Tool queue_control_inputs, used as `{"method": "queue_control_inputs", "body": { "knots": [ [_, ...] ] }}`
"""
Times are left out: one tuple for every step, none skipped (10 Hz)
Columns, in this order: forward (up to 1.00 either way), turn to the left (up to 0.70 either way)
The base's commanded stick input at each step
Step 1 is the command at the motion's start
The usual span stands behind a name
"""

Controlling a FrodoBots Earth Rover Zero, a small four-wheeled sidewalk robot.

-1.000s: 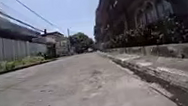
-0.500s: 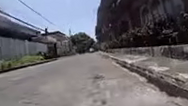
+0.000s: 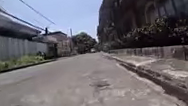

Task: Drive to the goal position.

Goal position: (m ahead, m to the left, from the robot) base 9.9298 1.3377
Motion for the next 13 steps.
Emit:
{"method": "queue_control_inputs", "body": {
  "knots": [
    [1.00,0.00],
    [1.00,0.00],
    [1.00,0.00],
    [1.00,0.00],
    [1.00,0.00],
    [1.00,0.00],
    [1.00,0.00],
    [1.00,0.00],
    [1.00,0.00],
    [1.00,0.00],
    [1.00,0.00],
    [1.00,0.00],
    [1.00,0.00]
  ]
}}
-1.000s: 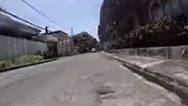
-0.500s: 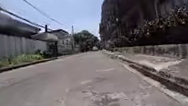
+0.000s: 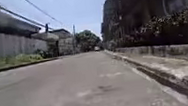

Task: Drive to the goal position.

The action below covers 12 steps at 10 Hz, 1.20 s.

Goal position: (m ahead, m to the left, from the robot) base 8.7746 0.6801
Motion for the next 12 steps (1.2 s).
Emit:
{"method": "queue_control_inputs", "body": {
  "knots": [
    [1.00,0.00],
    [1.00,0.00],
    [1.00,0.00],
    [1.00,0.00],
    [1.00,0.00],
    [1.00,0.00],
    [1.00,0.00],
    [1.00,0.00],
    [1.00,0.00],
    [1.00,-0.31],
    [1.00,-0.40],
    [1.00,-0.40]
  ]
}}
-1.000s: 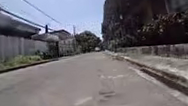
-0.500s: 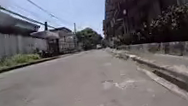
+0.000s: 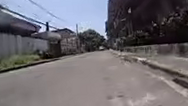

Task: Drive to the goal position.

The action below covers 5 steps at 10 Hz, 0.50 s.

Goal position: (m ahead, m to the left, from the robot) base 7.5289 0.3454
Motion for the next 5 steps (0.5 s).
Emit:
{"method": "queue_control_inputs", "body": {
  "knots": [
    [1.00,-0.40],
    [1.00,-0.40],
    [1.00,-0.37],
    [1.00,0.00],
    [1.00,0.00]
  ]
}}
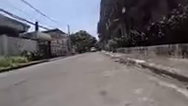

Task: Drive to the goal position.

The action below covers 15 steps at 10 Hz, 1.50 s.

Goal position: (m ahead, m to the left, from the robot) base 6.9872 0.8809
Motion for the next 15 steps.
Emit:
{"method": "queue_control_inputs", "body": {
  "knots": [
    [1.00,0.00],
    [1.00,0.00],
    [1.00,0.00],
    [1.00,0.00],
    [1.00,0.00],
    [1.00,0.00],
    [1.00,0.00],
    [1.00,0.00],
    [1.00,0.00],
    [1.00,0.00],
    [1.00,0.00],
    [1.00,0.00],
    [1.00,0.00],
    [1.00,0.00],
    [1.00,0.00]
  ]
}}
